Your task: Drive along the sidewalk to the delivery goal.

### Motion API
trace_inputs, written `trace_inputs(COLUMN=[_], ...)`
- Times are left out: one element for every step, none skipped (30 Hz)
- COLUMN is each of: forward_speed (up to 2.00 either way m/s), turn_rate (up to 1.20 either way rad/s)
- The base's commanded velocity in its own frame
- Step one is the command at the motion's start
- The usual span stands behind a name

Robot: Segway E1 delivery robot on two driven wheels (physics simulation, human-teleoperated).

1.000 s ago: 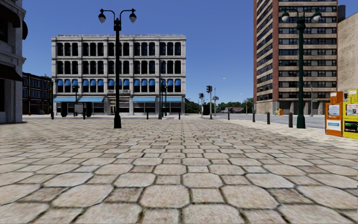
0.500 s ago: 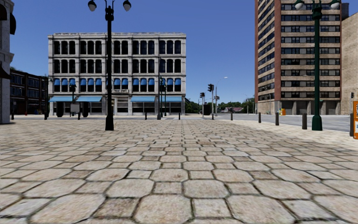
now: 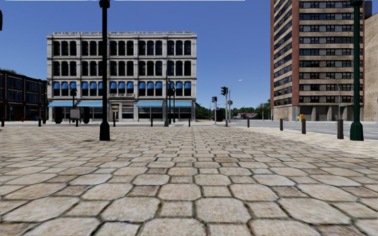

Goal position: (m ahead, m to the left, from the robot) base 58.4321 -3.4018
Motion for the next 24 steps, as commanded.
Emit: trace_inputs(forward_speed=[2.00, 2.00, 2.00, 2.00, 2.00, 2.00, 2.00, 2.00, 2.00, 2.00, 2.00, 2.00, 2.00, 2.00, 2.00, 2.00, 2.00, 2.00, 2.00, 2.00, 2.00, 2.00, 2.00, 2.00], turn_rate=[0.00, 0.00, 0.00, 0.00, 0.00, 0.00, 0.00, 0.00, 0.00, 0.00, 0.00, 0.00, 0.00, 0.00, 0.00, 0.00, 0.00, 0.00, 0.00, 0.00, 0.00, 0.00, 0.00, 0.00])
